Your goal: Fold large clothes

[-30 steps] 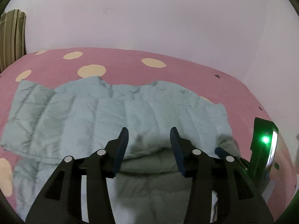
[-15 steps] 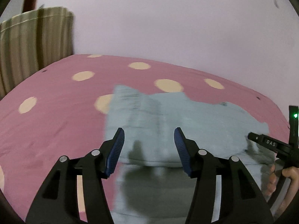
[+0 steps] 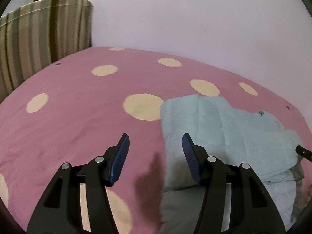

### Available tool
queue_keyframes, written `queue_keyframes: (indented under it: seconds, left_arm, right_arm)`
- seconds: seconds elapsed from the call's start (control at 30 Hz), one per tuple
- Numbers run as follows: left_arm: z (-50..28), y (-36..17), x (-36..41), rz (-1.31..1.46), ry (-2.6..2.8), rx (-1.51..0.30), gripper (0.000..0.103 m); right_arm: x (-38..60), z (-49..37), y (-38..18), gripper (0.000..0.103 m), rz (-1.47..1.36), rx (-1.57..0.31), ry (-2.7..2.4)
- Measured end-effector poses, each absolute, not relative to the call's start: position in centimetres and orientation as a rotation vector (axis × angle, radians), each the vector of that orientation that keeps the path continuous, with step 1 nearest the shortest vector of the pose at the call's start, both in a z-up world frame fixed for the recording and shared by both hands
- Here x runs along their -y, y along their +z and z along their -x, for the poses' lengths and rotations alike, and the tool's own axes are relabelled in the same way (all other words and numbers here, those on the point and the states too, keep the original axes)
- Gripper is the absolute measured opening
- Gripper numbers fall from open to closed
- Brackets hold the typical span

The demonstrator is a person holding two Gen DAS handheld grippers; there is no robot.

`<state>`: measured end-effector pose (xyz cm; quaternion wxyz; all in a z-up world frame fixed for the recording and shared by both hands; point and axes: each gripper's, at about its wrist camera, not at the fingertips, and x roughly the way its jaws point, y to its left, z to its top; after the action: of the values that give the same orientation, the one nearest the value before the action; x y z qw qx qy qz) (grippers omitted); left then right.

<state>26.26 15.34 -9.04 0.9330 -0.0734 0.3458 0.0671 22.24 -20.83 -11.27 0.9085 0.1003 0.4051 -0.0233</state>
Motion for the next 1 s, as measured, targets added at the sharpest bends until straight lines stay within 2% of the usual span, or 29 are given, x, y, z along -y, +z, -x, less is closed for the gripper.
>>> queue_keyframes:
  seconds: [0.27,0.37,0.47,0.53,0.57,0.77,1.0]
  left_arm:
    - [-30.1,-12.8,-11.4,0.06,0.099,-0.822,0.056]
    - [-31.0,-14.1,-11.2,0.052,0.094,-0.879,0.056]
    - [-30.6,-13.2,-11.7,0.08,0.095,-0.867,0.056]
    - [-30.1,-11.6,-11.9,0.098,0.088,-0.818,0.056]
    - [-30.1,-11.0,-11.9,0.101,0.086,-0.8,0.056]
    - [-32.8,-10.1,-10.4,0.118,0.049,-0.802,0.056]
    - [-36.2,-14.6,-8.8,0.026,0.114,-0.911,0.056]
  right_arm:
    - [24.9,-22.6,-15.2,0.019,-0.218,-0.922,-0.113]
    - [24.9,-22.6,-16.1,0.024,-0.217,-0.943,-0.099]
    - [24.9,-22.1,-15.0,0.035,-0.211,-0.93,-0.109]
    - [24.8,-21.6,-13.4,0.048,-0.206,-0.88,-0.131]
    - [24.7,-21.5,-12.3,0.049,-0.2,-0.847,-0.142]
    - [22.3,-24.7,-10.6,0.05,-0.201,-0.809,-0.07]
    - [21.1,-29.5,-16.7,0.05,-0.125,-0.957,-0.1]
